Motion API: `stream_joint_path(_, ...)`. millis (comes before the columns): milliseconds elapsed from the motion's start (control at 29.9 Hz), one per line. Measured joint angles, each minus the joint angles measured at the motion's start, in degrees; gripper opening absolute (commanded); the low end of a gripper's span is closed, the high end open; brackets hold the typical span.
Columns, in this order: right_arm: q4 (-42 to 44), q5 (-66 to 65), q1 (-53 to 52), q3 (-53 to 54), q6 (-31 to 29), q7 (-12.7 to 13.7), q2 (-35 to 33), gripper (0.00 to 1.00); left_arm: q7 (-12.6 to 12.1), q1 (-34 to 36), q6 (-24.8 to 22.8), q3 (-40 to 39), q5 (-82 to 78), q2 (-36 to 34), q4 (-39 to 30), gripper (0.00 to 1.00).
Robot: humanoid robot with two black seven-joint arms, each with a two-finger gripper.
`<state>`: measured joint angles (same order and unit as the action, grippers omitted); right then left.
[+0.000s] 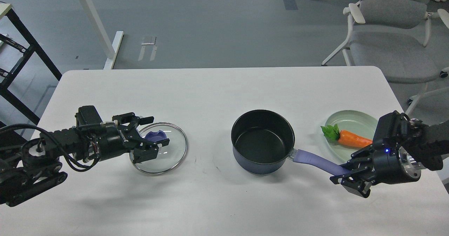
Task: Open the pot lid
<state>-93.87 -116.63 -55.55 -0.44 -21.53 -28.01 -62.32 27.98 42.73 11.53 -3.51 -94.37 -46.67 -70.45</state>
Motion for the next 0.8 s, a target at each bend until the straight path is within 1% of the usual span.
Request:
stream_joint_path(33,0.0,0.0,0.0,0.0,0.0,0.0,0.0,0.35,0.0,0.6,-3.4,-0.4,6.3,-1.2,-1.9,0.99)
stream_joint_path(100,0.0,0.0,0.0,0.0,0.0,0.0,0.0,0.42,0.0,1.8,-10.1,-2.0,18.0,-2.7,-4.2,0.99)
stream_joint_path(201,0.0,0.0,0.0,0.0,0.0,0.0,0.0,0.64,0.0,2.5,-19.9,-6.3,37.0,-3.4,-5.1,0.99)
stream_joint_path(301,0.0,0.1,0.0,0.0,0.0,0.0,-0.1,0.73,0.0,2.5,-24.7,-9.1,55.0,-3.5,-4.6,0.99)
stream_joint_path(334,0.0,0.2,0.0,0.0,0.0,0.0,-0.3,0.78,0.0,2.5,-25.3,-9.4,59.2,-3.5,-4.2,0.99)
stream_joint_path(401,0.0,0.6,0.0,0.1,0.0,0.0,-0.6,0.94,0.0,2.3,-25.8,-10.0,65.0,-3.5,-3.4,0.99)
stream_joint_path(435,0.0,1.2,0.0,0.2,0.0,0.0,-0.7,0.97,0.0,2.3,-25.9,-10.3,66.9,-3.4,-3.0,0.99)
stream_joint_path(669,-1.0,8.3,-1.9,1.4,1.2,0.0,-4.6,0.97,0.0,2.0,-25.9,-12.4,75.9,-2.9,0.1,0.99)
stream_joint_path(736,-1.3,12.8,-3.3,1.8,2.2,0.0,-5.8,0.97,0.0,2.0,-25.7,-12.5,76.9,-2.7,0.5,0.99)
stream_joint_path(803,-1.3,20.7,-4.5,2.3,3.2,0.0,-6.5,0.97,0.0,2.0,-25.7,-12.9,78.1,-2.3,1.2,0.99)
